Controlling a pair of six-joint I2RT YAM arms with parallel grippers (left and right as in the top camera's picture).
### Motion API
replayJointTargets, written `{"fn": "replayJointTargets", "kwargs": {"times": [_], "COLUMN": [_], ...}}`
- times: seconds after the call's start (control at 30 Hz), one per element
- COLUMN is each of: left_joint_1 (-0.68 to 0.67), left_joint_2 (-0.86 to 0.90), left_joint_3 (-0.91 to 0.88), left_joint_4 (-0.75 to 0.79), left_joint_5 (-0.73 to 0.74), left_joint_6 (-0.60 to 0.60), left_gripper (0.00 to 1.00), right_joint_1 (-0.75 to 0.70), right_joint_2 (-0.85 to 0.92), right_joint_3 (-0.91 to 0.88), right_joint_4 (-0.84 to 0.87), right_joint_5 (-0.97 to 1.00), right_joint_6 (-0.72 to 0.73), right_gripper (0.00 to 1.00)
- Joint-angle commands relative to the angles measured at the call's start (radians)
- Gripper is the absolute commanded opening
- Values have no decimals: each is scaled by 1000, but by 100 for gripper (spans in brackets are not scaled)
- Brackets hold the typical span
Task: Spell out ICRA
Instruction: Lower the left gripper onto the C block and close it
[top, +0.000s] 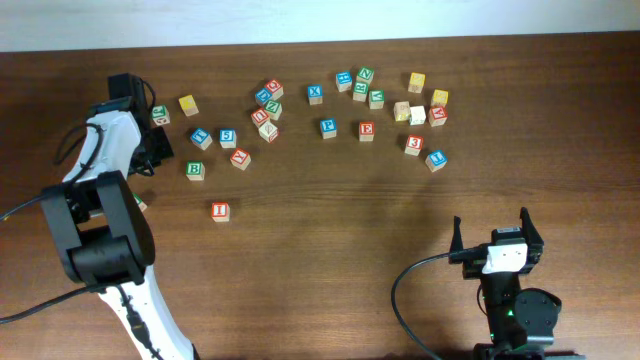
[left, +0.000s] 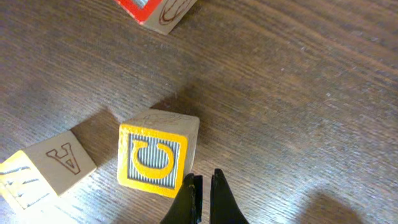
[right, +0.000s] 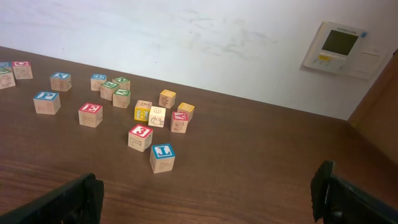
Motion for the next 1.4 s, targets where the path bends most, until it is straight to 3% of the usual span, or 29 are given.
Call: {"fn": "replayJointTargets", "kwargs": {"times": [0.0,0.3,0.77,0.97,1.23,1.37], "left_joint_1": [3,3,54,57,57,57], "left_joint_2": [13,13,13,13,13,13], "left_joint_3": [-5,-5,-5,-5,-5,2], "left_joint_4": [-6,-48,-57,-44,-40,-48], "left_joint_5": [-21,-126,-129,-114,-113,-113], "left_joint_6": [-6,-6,-6,-5,-5,-5], "left_gripper": [0,0,1,11,8,23], "right_joint_1": [0,0,0,0,0,0], "right_joint_2": [-6,-6,-6,-6,-6,-6], "right_joint_3": [-5,-5,-5,-5,-5,-5], "right_joint_4": [-4,-4,-4,-4,-4,-4], "right_joint_5": [-8,-9,-9,-9,-9,-9], "right_joint_6": [4,4,4,4,4,4], "right_gripper": [98,98,98,98,99,98]}}
